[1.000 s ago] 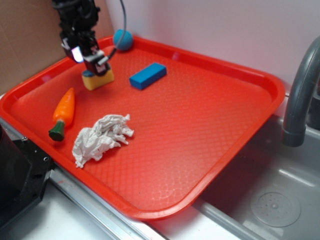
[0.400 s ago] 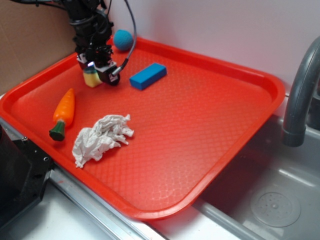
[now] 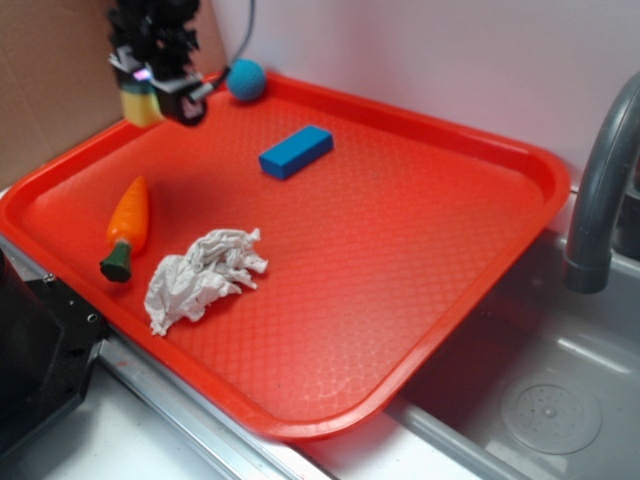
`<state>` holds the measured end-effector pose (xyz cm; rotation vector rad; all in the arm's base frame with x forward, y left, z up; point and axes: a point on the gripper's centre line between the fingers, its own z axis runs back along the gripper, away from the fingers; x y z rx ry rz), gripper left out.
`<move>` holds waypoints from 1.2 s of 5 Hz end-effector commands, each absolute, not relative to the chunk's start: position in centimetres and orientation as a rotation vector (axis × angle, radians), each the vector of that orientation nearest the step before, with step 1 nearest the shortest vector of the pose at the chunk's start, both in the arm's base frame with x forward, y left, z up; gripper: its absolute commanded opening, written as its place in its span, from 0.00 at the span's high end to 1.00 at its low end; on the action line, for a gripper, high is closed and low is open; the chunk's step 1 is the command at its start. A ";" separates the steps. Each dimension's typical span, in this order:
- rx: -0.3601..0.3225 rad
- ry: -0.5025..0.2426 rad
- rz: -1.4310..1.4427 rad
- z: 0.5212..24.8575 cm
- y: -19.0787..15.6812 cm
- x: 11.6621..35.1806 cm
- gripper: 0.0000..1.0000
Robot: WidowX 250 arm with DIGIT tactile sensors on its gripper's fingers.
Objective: Grab the green sponge.
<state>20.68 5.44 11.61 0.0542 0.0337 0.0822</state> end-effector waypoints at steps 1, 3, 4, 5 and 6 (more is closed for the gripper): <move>-0.006 -0.087 0.114 19.6 1.0 19.0 1.00; -0.078 -0.097 0.166 20.3 1.1 19.1 1.00; -0.059 -0.079 0.153 20.0 1.3 19.3 1.00; -0.059 -0.085 0.157 19.6 1.4 19.3 1.00; -0.051 -0.061 0.183 18.6 2.4 19.6 1.00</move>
